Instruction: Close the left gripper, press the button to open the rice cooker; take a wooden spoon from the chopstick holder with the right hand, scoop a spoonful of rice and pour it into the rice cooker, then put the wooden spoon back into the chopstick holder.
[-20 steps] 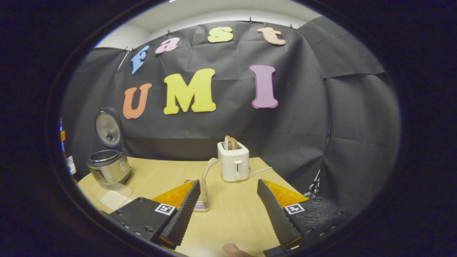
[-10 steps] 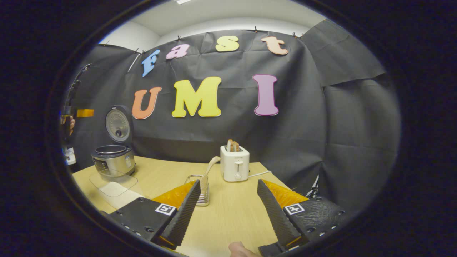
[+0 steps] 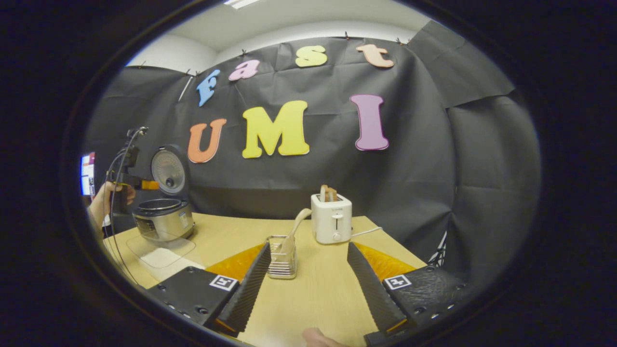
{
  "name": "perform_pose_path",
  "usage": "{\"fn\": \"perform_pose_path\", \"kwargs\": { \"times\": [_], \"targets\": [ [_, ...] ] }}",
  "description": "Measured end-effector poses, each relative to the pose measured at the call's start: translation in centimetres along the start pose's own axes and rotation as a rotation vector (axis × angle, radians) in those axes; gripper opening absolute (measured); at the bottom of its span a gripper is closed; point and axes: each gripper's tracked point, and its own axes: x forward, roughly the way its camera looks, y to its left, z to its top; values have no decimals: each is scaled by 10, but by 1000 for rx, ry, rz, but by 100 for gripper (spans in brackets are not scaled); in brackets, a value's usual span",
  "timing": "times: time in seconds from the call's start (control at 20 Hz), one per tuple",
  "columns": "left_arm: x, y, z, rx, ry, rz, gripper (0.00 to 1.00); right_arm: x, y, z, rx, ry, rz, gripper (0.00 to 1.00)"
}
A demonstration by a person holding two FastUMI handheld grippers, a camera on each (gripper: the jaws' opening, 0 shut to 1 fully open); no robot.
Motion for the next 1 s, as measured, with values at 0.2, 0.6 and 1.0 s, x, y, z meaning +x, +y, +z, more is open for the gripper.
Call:
{"fn": "perform_pose_path", "kwargs": {
  "times": [0.2,0.6,1.0],
  "targets": [
    [21,-10,-15,27,59,-33,99,17,14,-5,1,18,53,94],
    [38,7,-33,-3,149,4,99,48,39,-29,20,73,139,92],
    [13,3,33,-19,13,-19,99,62,55,-19,25,69,174,92]
  ]
}}
